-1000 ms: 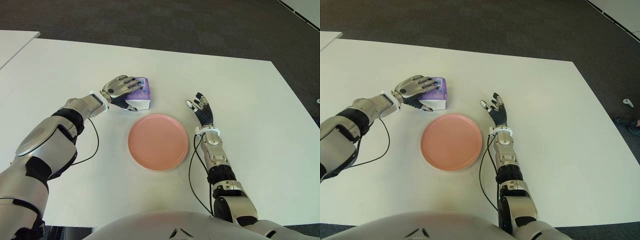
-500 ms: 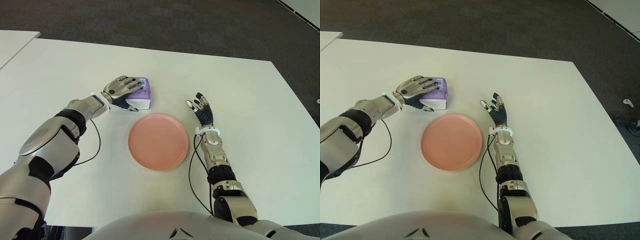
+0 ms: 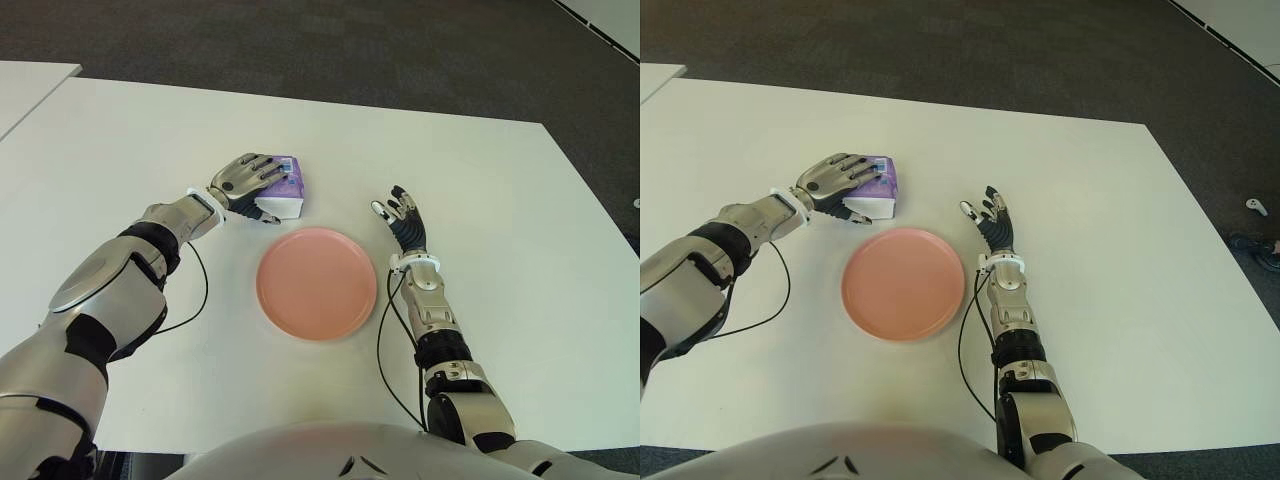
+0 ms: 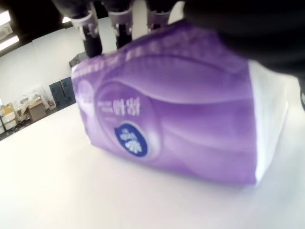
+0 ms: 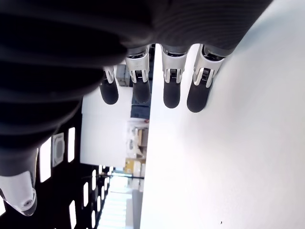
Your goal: Put the tissue paper into the plate.
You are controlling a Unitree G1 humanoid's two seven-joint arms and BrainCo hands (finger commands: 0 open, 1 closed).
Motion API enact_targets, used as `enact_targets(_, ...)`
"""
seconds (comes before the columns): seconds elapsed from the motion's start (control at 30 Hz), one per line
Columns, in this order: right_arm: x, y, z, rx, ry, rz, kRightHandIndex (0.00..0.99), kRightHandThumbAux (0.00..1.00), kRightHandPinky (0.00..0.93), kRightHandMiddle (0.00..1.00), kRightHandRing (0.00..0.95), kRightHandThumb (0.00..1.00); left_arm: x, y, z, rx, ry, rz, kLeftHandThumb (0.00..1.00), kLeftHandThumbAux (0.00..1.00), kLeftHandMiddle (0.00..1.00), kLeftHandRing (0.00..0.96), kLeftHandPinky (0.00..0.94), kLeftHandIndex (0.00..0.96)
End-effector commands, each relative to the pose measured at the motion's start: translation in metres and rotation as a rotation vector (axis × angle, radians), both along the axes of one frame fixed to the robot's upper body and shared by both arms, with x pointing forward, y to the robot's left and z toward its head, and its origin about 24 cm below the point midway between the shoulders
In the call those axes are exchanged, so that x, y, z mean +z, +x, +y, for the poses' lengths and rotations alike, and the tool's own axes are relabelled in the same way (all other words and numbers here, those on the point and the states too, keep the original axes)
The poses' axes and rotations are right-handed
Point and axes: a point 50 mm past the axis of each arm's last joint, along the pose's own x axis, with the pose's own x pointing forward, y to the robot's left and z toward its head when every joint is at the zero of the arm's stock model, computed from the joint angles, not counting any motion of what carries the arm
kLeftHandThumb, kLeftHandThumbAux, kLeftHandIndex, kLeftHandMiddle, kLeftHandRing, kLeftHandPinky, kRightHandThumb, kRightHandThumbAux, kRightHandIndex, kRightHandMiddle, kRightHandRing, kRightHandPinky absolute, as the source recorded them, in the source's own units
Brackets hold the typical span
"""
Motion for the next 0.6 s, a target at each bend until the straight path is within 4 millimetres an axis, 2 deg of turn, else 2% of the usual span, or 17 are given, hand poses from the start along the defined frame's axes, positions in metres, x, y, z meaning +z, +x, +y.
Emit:
enact_targets(0.03,-0.0252,-0.0140,-0.0019,-0.009,0.010,0.129,0.099,0.576,0.132,0.103,0.094,0.166,-0.0263,-0.0147,0.0018,0.002,0.048,0.101,0.056,0.274,0.000,0.000,0.000,0.000)
enact_targets(0.6,-0.0247,-0.0126,-0.0014,0.000,0.007,0.128,0.100,0.576,0.122,0.097,0.088,0.162,-0.0272,-0.0150,0.0041,0.020,0.042,0.087,0.059,0.299,0.000,0.000,0.000,0.000)
